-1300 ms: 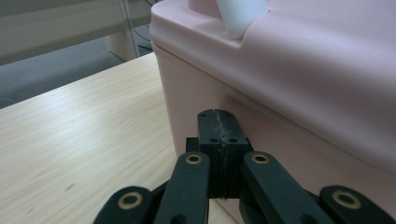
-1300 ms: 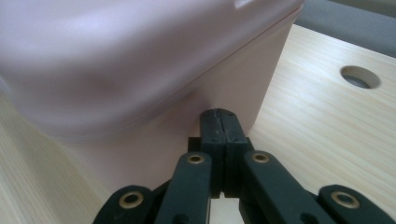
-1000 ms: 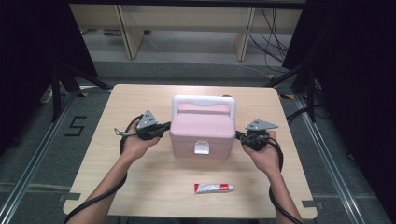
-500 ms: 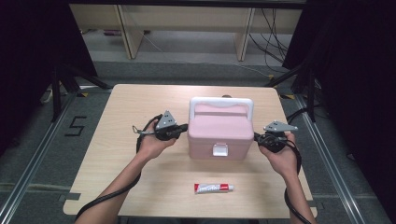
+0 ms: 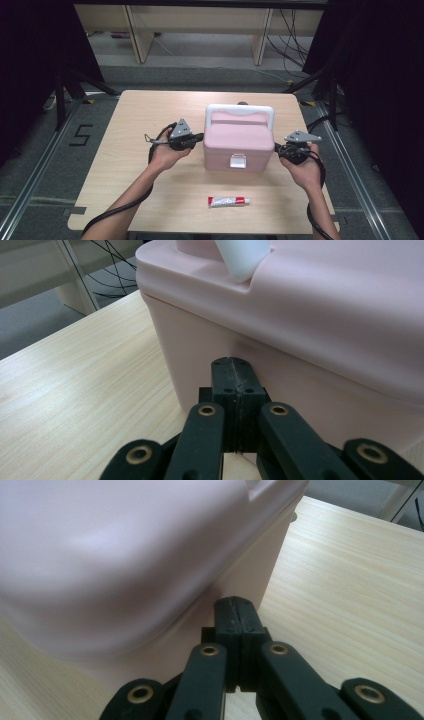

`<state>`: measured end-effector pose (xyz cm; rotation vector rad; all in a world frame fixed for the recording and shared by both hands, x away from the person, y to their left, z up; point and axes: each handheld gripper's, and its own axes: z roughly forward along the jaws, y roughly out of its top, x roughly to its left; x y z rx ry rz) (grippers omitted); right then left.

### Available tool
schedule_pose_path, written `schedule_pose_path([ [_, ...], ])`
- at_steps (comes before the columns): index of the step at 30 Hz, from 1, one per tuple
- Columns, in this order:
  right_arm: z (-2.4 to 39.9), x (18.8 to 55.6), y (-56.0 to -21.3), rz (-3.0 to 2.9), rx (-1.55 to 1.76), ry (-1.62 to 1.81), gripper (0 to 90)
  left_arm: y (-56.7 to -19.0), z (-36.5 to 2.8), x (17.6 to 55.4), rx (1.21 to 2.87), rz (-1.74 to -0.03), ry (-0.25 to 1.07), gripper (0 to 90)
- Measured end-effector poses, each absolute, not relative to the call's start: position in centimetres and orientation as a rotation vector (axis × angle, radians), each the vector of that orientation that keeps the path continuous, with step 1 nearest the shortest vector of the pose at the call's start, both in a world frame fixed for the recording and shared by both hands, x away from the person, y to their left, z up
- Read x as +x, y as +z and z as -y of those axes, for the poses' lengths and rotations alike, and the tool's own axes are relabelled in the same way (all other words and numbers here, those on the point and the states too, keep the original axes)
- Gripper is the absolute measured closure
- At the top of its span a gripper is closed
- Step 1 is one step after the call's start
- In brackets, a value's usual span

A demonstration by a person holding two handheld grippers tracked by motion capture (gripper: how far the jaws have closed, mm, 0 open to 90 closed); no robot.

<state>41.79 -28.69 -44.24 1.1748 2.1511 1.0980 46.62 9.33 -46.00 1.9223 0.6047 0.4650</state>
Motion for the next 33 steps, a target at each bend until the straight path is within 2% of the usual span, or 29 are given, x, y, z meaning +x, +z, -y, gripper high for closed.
schedule_pose_path([
  [18,29.0,41.7,-44.3,-2.14,1.148,1.094,90.0,-46.2,-9.4,46.7,1.913,-0.609,0.473,88.4],
  [19,29.0,41.6,-44.3,-2.137,1.147,1.099,90.0,-46.2,-9.5,46.7,1.911,-0.618,0.484,78.8],
  [21,29.0,41.4,-44.3,-2.123,1.174,1.123,90.0,-46.0,-9.9,46.6,1.898,-0.633,0.483,75.8],
  [25,29.7,40.7,-44.3,-2.113,1.194,1.104,85.0,-45.5,-11.2,46.0,1.864,-0.676,0.514,57.9],
  [30,30.8,40.0,-44.8,-2.085,1.194,1.095,77.9,-45.0,-12.8,45.3,1.817,-0.761,0.495,45.4],
  [33,31.1,39.5,-45.0,-2.079,1.224,1.109,75.1,-44.5,-13.3,45.0,1.792,-0.783,0.486,42.9],
])
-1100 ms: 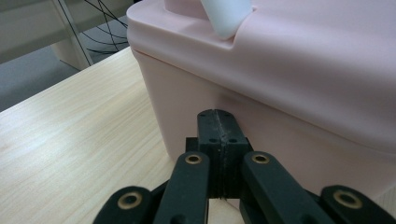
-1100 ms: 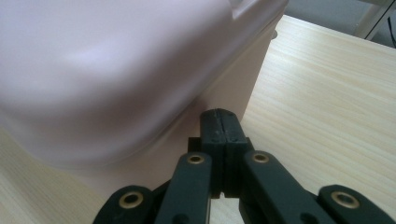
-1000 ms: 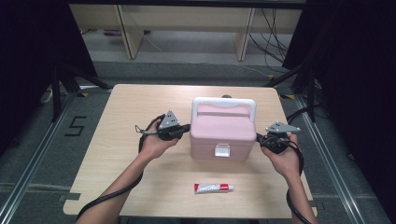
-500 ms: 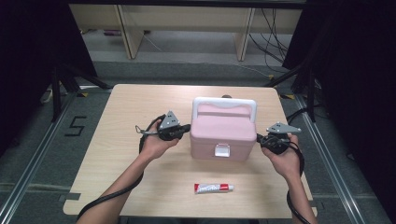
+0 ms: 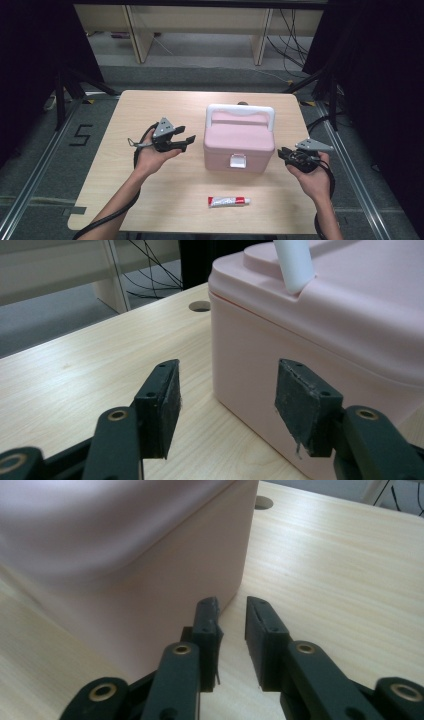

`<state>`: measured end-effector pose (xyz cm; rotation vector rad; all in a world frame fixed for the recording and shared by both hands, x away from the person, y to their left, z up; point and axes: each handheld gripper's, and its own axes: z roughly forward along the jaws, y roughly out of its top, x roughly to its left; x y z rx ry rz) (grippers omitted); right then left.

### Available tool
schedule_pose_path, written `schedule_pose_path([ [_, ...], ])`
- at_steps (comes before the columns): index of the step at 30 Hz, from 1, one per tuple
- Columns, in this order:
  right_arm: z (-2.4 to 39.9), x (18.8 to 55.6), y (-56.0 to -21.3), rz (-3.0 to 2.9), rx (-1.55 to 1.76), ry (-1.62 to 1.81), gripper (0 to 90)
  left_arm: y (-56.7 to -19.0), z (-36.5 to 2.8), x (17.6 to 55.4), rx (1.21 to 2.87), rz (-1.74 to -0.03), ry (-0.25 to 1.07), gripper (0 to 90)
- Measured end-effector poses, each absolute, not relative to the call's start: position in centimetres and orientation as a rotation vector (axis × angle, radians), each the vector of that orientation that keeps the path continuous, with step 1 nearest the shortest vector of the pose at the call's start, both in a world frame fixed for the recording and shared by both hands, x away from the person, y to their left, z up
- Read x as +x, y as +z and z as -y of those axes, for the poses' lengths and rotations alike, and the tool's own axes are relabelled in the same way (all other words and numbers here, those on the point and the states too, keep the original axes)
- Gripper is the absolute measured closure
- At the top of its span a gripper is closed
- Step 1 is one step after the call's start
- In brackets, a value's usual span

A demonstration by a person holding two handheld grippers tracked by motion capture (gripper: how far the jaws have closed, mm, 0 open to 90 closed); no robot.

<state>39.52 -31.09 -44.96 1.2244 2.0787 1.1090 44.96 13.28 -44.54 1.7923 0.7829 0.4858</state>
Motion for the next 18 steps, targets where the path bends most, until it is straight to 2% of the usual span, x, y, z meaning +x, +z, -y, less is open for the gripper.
schedule_pose_path([
  [10,30.9,38.0,-45.7,-2.083,1.275,1.11,71.2,-42.6,-13.3,44.9,1.693,-0.788,0.392,45.4],
  [18,30.4,36.9,-45.5,-2.119,1.272,1.1,70.8,-41.2,-12.6,44.8,1.671,-0.775,0.368,46.4],
])
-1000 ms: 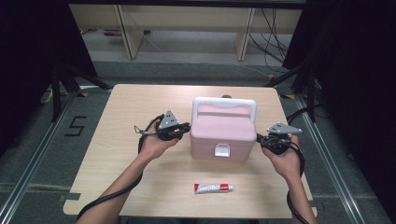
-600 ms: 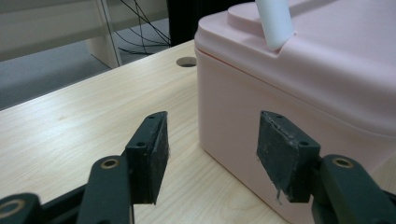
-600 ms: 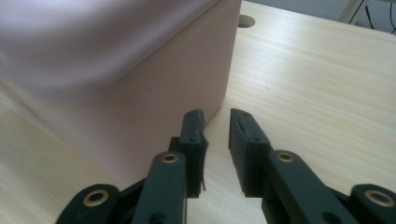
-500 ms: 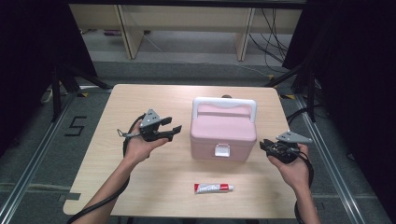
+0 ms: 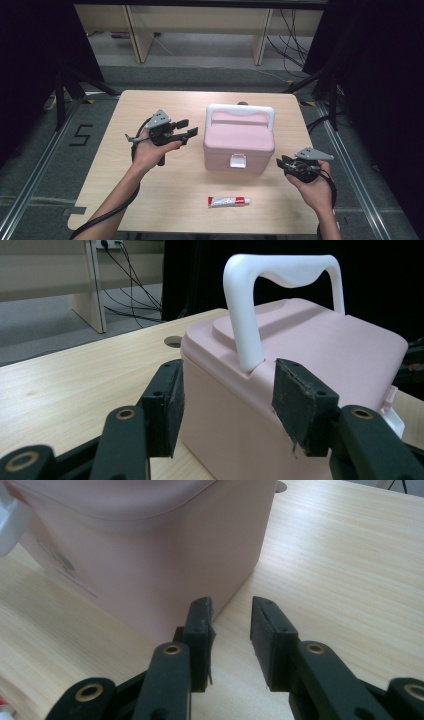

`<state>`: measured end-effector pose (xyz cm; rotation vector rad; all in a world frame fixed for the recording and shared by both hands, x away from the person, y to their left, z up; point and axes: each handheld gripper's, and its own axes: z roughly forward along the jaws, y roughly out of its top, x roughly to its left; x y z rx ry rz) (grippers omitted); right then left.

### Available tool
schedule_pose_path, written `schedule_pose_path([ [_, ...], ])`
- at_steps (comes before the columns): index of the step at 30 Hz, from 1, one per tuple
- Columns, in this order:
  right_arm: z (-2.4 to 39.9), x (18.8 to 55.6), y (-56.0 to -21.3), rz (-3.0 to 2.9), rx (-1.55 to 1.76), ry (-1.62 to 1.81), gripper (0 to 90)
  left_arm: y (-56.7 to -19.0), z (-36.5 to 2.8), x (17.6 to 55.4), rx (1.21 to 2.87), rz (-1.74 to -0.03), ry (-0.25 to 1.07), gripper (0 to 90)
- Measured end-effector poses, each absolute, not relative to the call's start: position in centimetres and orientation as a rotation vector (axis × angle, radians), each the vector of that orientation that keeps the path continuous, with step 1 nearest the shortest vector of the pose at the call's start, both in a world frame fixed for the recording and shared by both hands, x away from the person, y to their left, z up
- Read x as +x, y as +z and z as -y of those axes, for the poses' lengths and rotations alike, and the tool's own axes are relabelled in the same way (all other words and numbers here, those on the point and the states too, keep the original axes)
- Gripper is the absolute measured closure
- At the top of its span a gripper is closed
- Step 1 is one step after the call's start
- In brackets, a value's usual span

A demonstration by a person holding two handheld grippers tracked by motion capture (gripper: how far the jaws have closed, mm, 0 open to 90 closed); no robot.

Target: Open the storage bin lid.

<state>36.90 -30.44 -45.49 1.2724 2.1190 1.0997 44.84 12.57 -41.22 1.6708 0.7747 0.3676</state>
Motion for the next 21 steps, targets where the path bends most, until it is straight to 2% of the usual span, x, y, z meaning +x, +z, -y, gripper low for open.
schedule_pose_path([
  [9,29.9,36.1,-45.9,-2.1,1.289,1.092,71.4,-39.8,-11.4,45.3,1.647,-0.789,0.343,49.8],
  [16,29.3,35.6,-45.8,-2.113,1.256,1.097,72.6,-39.0,-8.7,46.2,1.662,-0.781,0.332,50.8],
  [21,29.4,35.1,-45.6,-2.09,1.266,1.126,78.0,-38.9,-7.5,47.1,1.675,-0.827,0.363,53.3],
])
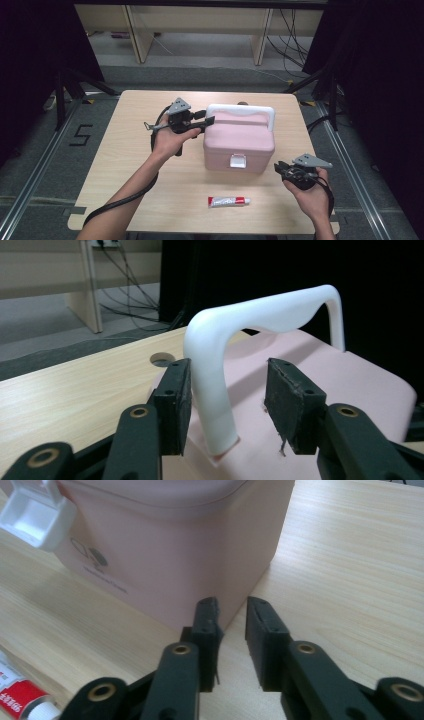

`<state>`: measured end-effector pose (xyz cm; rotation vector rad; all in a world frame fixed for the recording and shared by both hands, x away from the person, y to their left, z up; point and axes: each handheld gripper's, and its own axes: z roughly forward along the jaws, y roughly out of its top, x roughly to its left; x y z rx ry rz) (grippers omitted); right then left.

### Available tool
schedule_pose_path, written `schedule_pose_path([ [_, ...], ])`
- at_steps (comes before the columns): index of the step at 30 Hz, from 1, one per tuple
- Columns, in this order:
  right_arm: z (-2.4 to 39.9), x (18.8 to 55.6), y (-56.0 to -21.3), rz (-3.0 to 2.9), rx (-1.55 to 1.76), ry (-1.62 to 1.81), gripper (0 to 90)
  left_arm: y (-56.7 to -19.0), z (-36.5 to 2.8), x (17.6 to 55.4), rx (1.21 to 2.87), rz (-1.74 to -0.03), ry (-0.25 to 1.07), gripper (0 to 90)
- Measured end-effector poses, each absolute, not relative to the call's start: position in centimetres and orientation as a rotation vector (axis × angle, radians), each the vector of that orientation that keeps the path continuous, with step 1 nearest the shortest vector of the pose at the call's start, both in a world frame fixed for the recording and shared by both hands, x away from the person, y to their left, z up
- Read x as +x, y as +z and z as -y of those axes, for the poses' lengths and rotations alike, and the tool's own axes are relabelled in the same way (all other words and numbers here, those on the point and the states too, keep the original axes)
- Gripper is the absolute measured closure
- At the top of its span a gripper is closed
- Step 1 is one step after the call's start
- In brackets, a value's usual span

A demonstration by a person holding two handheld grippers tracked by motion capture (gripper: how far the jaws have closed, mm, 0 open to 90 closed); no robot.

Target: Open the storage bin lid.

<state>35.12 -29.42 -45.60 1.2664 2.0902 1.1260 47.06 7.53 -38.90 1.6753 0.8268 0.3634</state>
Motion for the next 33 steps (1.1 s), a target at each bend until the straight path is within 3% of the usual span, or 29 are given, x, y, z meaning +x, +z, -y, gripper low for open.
schedule_pose_path([
  [8,29.8,34.8,-45.7,-2.088,1.267,1.124,83.3,-39.3,-7.0,47.8,1.682,-0.877,0.376,57.2],
  [13,29.5,34.7,-45.5,-2.087,1.259,1.134,83.7,-39.5,-6.7,48.0,1.687,-0.897,0.38,67.9],
  [18,29.4,34.7,-45.3,-2.079,1.247,1.139,83.7,-39.2,-7.0,48.2,1.645,-0.943,0.32,72.4],
  [33,28.7,34.1,-43.8,-2.058,1.248,1.209,90.0,-38.2,-7.1,48.9,1.623,-1.011,0.203,73.1],
])
